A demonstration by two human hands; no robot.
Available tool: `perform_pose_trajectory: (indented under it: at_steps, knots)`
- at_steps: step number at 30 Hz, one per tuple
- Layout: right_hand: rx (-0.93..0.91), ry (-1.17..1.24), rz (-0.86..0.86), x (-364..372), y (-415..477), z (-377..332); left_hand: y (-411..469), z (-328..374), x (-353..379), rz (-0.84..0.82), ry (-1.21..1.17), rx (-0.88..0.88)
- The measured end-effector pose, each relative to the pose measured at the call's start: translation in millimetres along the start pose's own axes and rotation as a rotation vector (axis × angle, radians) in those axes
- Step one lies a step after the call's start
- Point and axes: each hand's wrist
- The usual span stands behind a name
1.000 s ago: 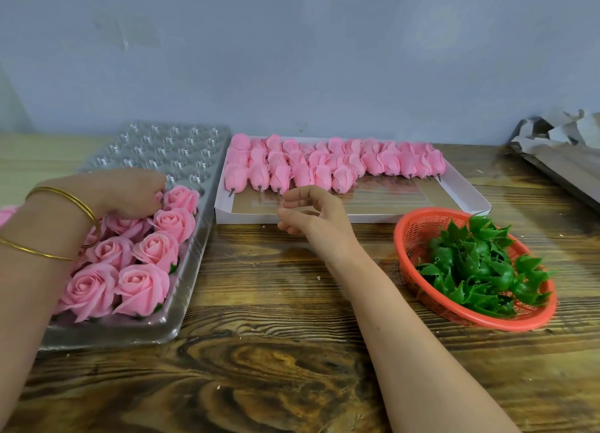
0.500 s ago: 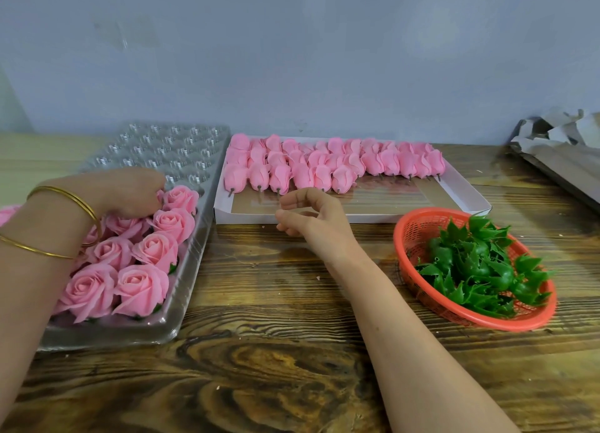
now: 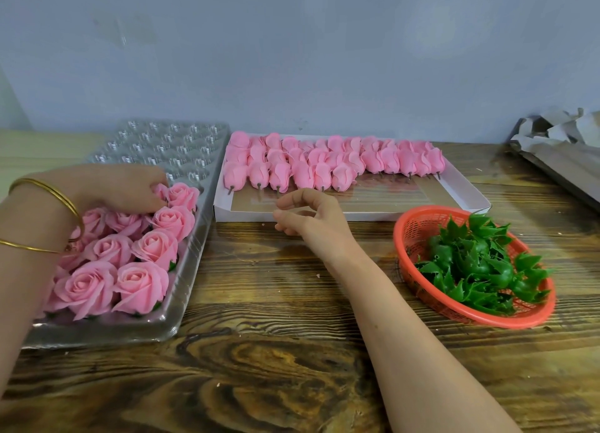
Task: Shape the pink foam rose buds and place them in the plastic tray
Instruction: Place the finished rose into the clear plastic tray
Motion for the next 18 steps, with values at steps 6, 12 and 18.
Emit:
perform_pose_trajectory:
  at_steps: [6, 12, 18]
  knots:
    - [-0.013, -0.023, -0.003, 0.4, -0.5, -0.6, -0.4, -1.4, -1.1, -0.014, -0.023, 0.012]
    - [-0.011, -0.032, -0.012, 0.0, -0.8, -1.1, 1.6, 1.5, 0.7, -0.027, 0.035, -0.004]
    - [-0.016, -0.03, -0.013, -0.4, -0.8, -0.7, 6.3, -0.5, 3.3, -0.028, 0.116, -0.058]
Point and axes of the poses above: each hand's wrist, its own y-axis towards the middle knuckle, its own x-axis out of the palm, z = x × y, and after that the axes turned 10 degrees about -x, right-handed
